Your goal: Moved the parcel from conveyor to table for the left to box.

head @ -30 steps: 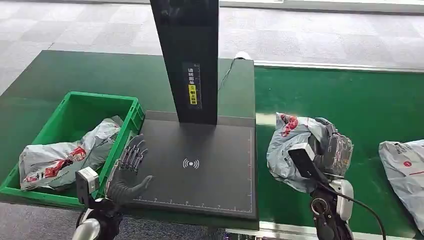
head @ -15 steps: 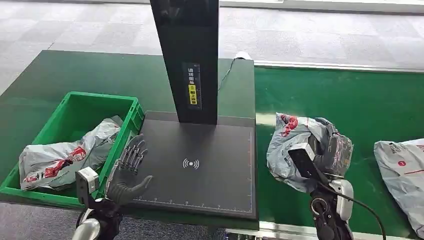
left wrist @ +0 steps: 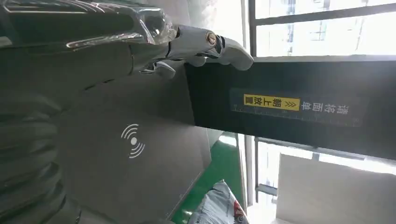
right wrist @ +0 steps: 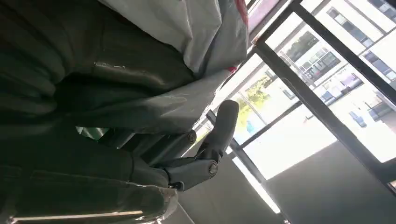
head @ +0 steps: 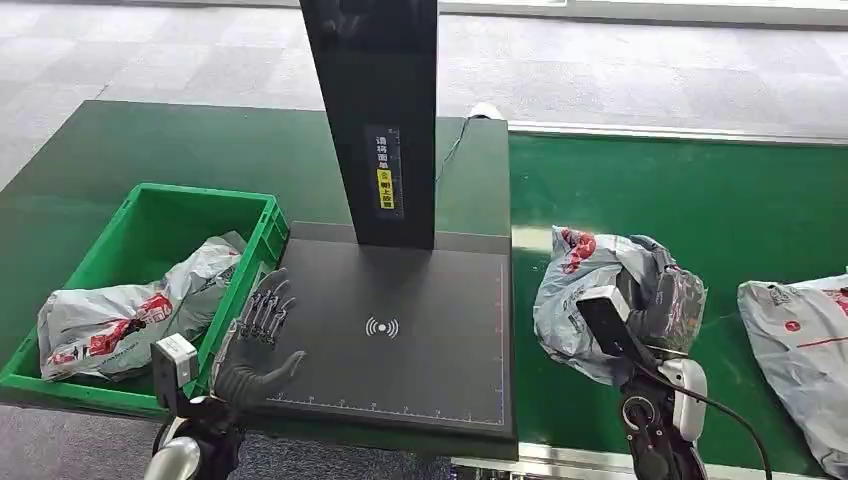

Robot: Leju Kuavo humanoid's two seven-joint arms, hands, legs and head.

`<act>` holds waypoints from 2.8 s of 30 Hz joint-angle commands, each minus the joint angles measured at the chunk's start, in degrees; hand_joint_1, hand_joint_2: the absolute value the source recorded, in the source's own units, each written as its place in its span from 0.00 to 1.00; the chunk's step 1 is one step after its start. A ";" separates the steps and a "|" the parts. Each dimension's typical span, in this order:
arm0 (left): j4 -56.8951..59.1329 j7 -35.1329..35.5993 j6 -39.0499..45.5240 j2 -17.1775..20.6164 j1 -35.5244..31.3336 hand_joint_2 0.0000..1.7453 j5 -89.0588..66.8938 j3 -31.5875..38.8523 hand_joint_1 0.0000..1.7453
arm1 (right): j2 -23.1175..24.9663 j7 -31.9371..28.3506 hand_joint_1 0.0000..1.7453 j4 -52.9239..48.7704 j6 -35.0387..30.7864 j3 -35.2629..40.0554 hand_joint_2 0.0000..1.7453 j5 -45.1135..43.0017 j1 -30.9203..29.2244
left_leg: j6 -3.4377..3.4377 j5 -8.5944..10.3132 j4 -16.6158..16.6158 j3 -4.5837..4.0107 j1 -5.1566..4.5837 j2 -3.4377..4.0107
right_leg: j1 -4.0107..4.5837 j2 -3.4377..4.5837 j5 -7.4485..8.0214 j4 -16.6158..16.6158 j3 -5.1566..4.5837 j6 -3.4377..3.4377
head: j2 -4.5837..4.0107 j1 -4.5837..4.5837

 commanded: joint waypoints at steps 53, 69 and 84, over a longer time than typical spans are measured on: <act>8.77 -2.65 -0.39 2.29 -6.57 1.00 1.94 -3.31 0.00 | 1.40 -14.02 1.00 -3.88 16.34 15.27 1.00 -28.98 0.30 | -0.03 0.01 -0.06 0.05 0.10 0.12 | 0.11 0.34 0.06 -0.02 0.00 -0.10 | 0.00 0.09; 9.83 -2.88 -0.66 3.74 -6.47 1.00 1.61 -3.36 0.00 | -1.02 -7.82 1.00 -0.03 40.37 20.25 1.00 -34.12 0.37 | 0.01 0.01 -0.13 0.18 0.08 0.05 | 0.06 0.51 0.08 -0.10 0.07 -0.14 | 0.00 -0.17; 10.98 -2.91 -0.61 3.00 -7.72 1.00 1.52 -3.67 0.00 | -1.80 -6.22 1.00 0.86 45.29 22.04 1.00 -32.18 0.84 | 0.02 0.02 -0.11 0.14 0.07 0.03 | 0.06 0.48 0.08 -0.09 0.04 -0.13 | 0.00 -0.17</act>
